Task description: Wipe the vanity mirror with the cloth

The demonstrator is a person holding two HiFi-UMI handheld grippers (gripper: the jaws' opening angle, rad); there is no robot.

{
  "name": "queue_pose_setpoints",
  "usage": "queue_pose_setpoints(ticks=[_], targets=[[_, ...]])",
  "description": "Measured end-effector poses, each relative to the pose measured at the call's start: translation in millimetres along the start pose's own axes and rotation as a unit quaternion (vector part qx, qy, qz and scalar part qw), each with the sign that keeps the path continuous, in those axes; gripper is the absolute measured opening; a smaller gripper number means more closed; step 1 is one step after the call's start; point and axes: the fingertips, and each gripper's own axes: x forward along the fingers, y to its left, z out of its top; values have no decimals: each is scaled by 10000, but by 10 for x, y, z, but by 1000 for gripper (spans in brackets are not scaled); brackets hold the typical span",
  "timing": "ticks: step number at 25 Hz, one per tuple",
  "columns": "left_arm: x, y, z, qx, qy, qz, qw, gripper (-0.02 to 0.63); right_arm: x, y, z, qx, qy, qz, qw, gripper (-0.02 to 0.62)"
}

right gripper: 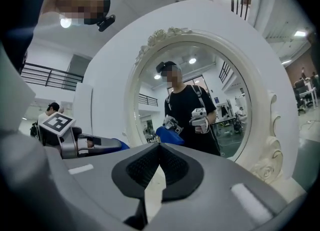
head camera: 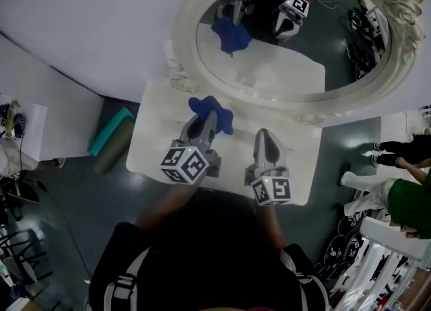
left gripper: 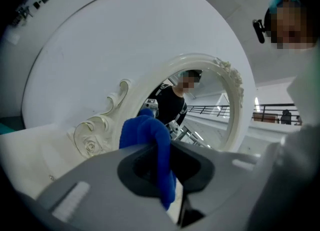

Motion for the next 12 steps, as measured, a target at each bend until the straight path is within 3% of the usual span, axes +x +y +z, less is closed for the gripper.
queue_pose_setpoints(ticks=[12], targets=[[594,247,-92,-299,-183,537,9979,41,198,-538,-22,73,23,9,10000,0]])
